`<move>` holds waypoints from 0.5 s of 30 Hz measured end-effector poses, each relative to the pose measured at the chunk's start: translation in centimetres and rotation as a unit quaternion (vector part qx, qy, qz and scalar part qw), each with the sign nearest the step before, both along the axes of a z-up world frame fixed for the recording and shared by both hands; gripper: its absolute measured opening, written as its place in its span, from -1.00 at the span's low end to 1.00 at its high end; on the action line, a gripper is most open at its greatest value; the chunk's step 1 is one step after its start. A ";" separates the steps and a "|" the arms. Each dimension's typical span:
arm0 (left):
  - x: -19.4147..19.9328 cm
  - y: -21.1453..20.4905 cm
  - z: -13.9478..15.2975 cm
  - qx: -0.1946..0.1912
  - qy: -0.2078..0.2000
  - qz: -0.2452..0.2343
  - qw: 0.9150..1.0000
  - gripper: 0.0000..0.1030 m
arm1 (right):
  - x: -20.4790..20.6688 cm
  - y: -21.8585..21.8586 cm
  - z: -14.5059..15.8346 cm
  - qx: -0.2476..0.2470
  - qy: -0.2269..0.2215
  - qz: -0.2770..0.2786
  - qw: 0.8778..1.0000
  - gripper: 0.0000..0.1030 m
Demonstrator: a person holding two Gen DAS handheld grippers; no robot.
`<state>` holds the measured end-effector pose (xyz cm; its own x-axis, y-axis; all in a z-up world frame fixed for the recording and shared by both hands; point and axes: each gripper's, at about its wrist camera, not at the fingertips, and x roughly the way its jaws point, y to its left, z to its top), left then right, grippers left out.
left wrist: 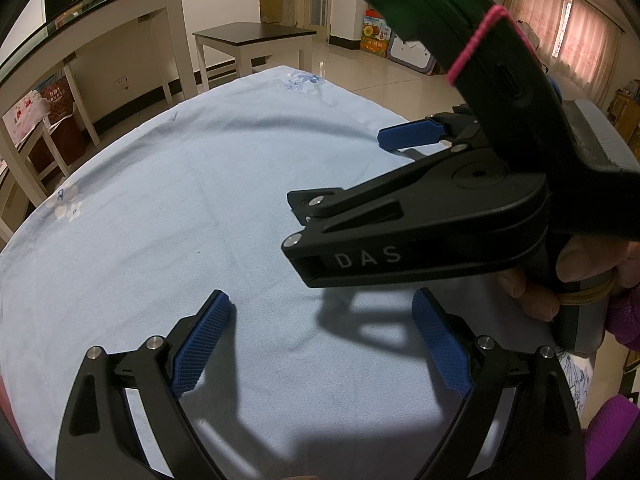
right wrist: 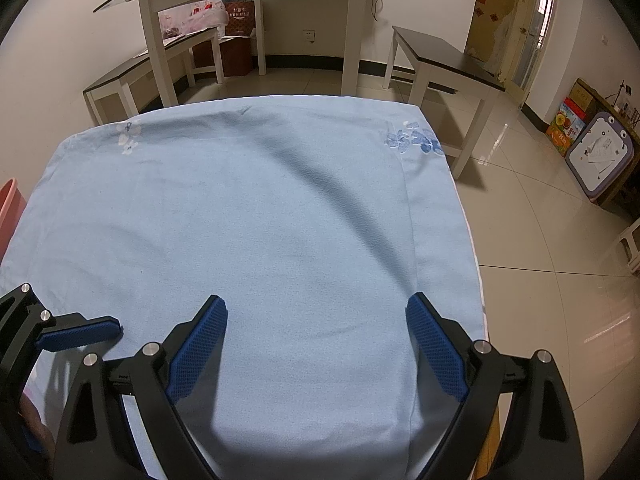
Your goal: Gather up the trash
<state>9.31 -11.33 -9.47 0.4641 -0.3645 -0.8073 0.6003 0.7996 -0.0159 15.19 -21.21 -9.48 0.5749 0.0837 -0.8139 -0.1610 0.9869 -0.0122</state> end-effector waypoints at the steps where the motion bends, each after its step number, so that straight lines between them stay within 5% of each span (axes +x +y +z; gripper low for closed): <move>1: 0.0 0.0 0.0 0.000 0.000 0.000 1.000 0.81 | 0.0 0.0 0.0 0.000 0.000 0.000 1.000 0.74; 9: 0.0 0.1 0.0 0.001 -0.002 0.004 1.000 0.80 | 0.0 0.0 0.0 0.001 -0.001 -0.002 1.000 0.73; 15: 0.7 2.9 1.9 -0.013 -0.033 0.099 0.994 0.80 | -1.8 0.7 2.3 0.022 -0.040 -0.004 0.999 0.64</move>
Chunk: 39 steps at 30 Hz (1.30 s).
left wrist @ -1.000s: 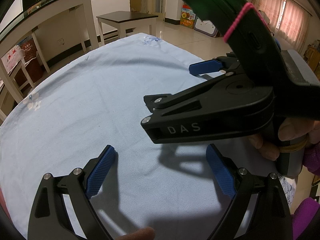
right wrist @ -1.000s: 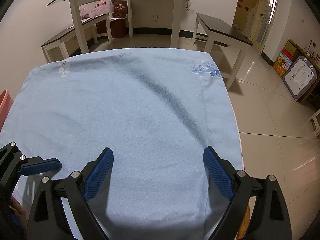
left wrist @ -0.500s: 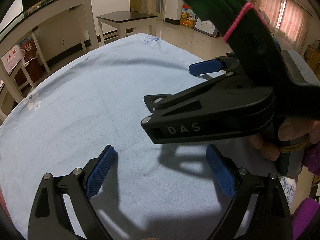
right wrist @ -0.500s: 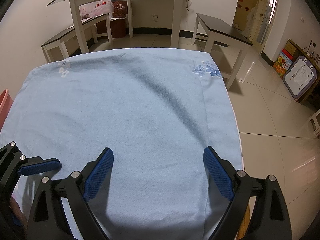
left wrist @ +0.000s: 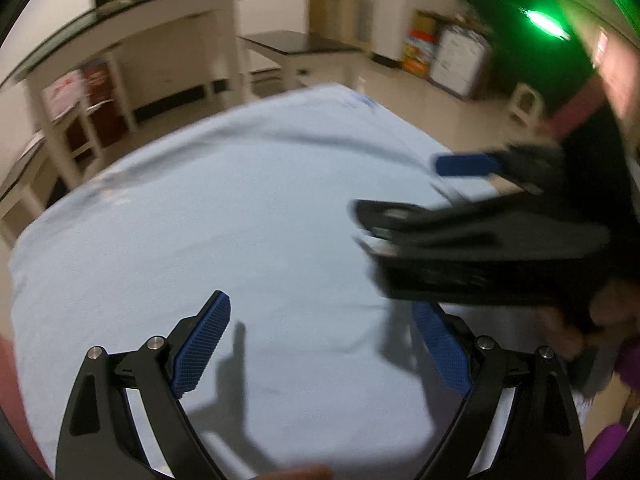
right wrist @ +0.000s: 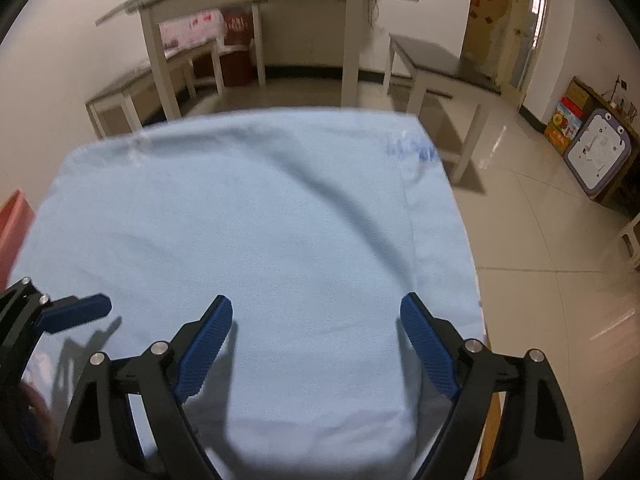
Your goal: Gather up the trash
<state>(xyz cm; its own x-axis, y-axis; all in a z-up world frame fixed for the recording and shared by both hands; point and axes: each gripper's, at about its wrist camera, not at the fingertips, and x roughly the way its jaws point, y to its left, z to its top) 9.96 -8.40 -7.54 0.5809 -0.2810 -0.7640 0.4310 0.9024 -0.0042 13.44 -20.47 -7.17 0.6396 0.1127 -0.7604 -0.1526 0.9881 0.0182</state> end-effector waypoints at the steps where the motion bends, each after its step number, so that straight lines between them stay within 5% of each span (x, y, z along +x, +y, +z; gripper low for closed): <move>1: 0.0 0.6 0.6 0.003 -0.012 0.016 1.000 0.80 | -0.3 0.2 0.5 0.001 -0.009 0.002 1.000 0.64; 8: -0.6 4.5 4.8 0.002 -0.079 0.131 0.988 0.70 | -2.9 2.5 5.3 0.027 -0.087 0.012 0.996 0.64; 16: -2.6 7.3 8.7 -0.003 -0.133 0.210 0.969 0.64 | -5.0 4.9 9.5 0.046 -0.157 0.005 0.987 0.64; 29: -4.6 9.1 11.0 -0.015 -0.151 0.248 0.957 0.63 | -6.0 4.0 11.4 0.050 -0.178 -0.011 0.983 0.64; 39: -4.8 9.1 11.0 -0.012 -0.150 0.249 0.957 0.63 | -5.7 3.5 10.5 0.043 -0.170 -0.016 0.984 0.64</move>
